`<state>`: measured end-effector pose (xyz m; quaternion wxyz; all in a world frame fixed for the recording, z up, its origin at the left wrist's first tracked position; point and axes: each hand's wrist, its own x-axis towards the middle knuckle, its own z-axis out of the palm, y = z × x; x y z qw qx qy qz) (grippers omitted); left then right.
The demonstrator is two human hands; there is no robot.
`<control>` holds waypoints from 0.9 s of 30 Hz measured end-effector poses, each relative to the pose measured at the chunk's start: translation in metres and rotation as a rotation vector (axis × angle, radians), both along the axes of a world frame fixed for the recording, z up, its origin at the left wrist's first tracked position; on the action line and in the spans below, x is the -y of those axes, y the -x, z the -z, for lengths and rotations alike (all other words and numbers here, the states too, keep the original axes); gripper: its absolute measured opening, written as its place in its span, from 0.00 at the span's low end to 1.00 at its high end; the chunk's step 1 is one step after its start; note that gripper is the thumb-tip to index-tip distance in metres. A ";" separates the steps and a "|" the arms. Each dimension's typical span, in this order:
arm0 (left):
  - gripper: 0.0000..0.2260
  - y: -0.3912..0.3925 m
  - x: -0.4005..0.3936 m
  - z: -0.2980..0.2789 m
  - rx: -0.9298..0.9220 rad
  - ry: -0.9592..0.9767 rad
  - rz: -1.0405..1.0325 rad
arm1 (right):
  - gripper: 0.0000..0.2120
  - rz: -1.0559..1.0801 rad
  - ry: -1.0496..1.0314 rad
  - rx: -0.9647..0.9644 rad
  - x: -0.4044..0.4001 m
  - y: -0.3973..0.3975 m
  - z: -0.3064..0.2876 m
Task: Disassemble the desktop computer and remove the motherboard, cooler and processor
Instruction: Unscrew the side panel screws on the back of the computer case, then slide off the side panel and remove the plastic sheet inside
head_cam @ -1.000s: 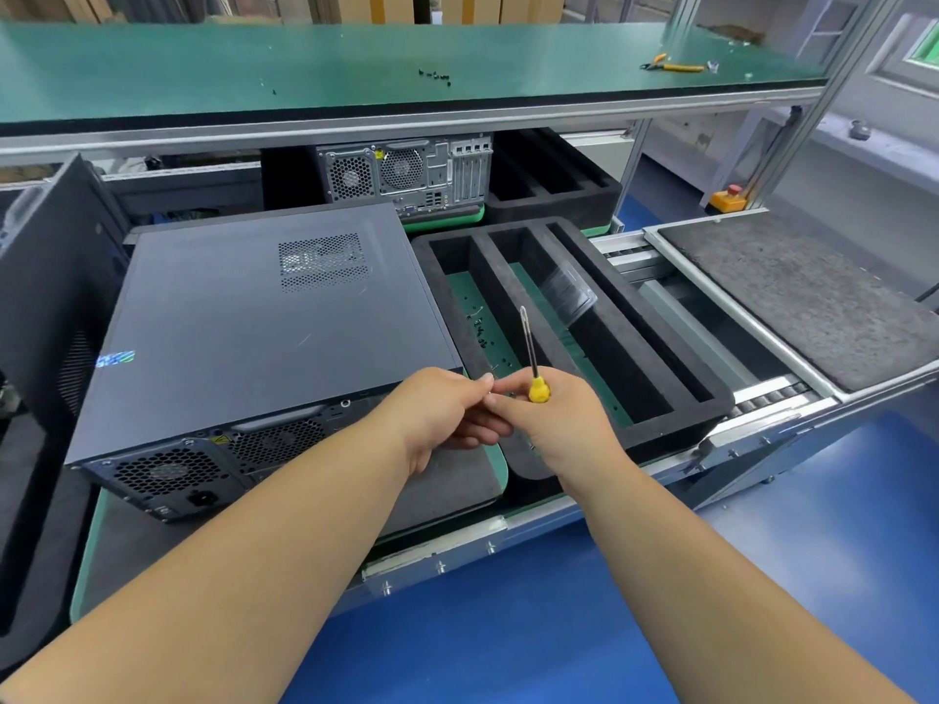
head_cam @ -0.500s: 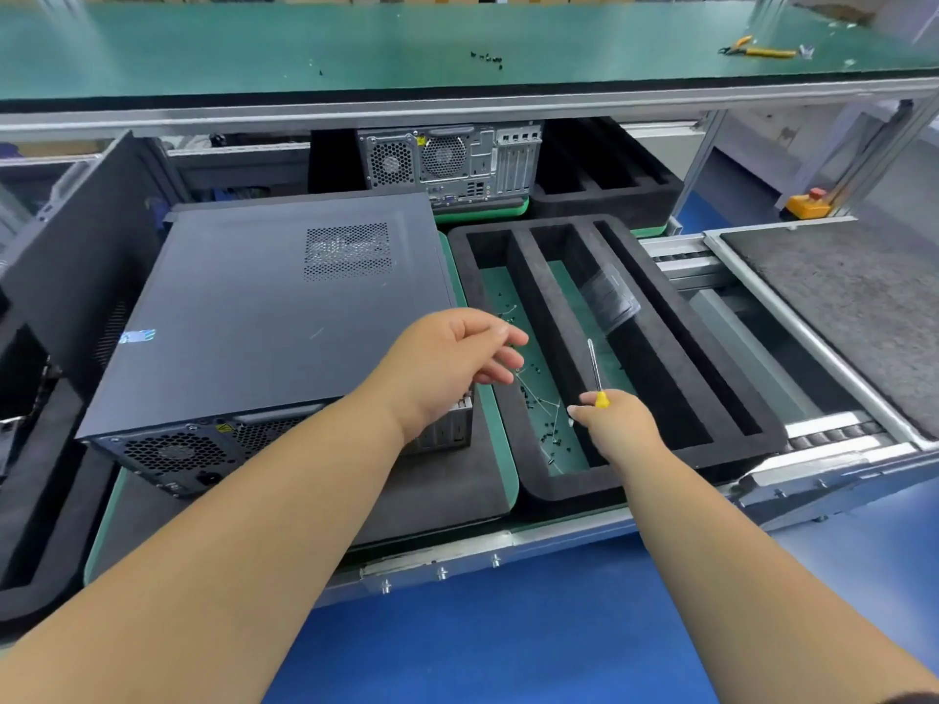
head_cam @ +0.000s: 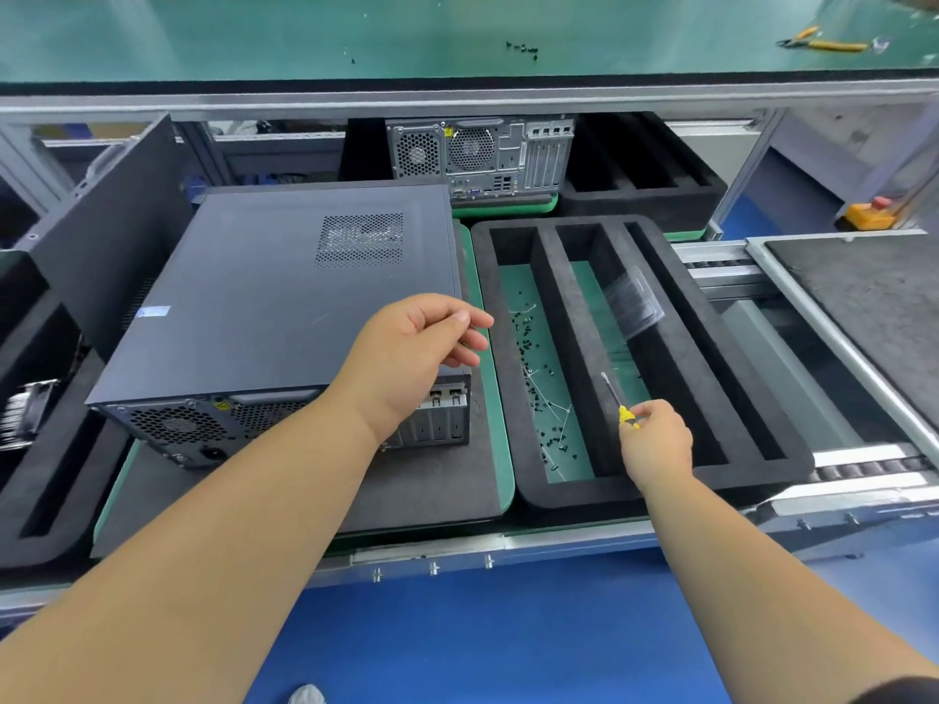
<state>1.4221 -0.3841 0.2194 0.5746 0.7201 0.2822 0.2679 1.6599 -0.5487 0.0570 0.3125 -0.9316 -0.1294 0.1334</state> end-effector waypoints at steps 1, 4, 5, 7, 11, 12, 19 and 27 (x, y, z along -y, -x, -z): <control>0.13 0.002 0.001 0.000 0.001 -0.003 -0.015 | 0.08 -0.002 -0.017 -0.005 0.000 -0.001 0.003; 0.14 0.006 0.004 0.001 0.000 -0.002 -0.055 | 0.10 -0.008 -0.027 -0.002 -0.001 -0.001 0.006; 0.14 0.007 0.005 0.001 0.000 0.000 -0.067 | 0.11 -0.009 -0.019 0.003 -0.001 -0.001 0.006; 0.14 0.008 0.007 0.000 -0.003 -0.003 -0.088 | 0.11 -0.011 -0.006 0.006 -0.002 -0.003 0.006; 0.13 0.010 0.011 -0.004 0.005 0.002 -0.107 | 0.14 -0.030 0.028 0.014 0.000 -0.005 0.005; 0.13 0.011 0.012 -0.004 0.007 0.007 -0.111 | 0.15 -0.040 0.046 0.010 0.001 -0.005 0.005; 0.13 0.018 0.017 -0.004 -0.003 0.021 -0.124 | 0.22 -0.034 0.094 -0.041 0.006 -0.002 0.004; 0.11 0.052 0.005 0.005 -0.046 -0.178 -0.161 | 0.21 -0.142 -0.182 0.166 -0.020 0.039 -0.058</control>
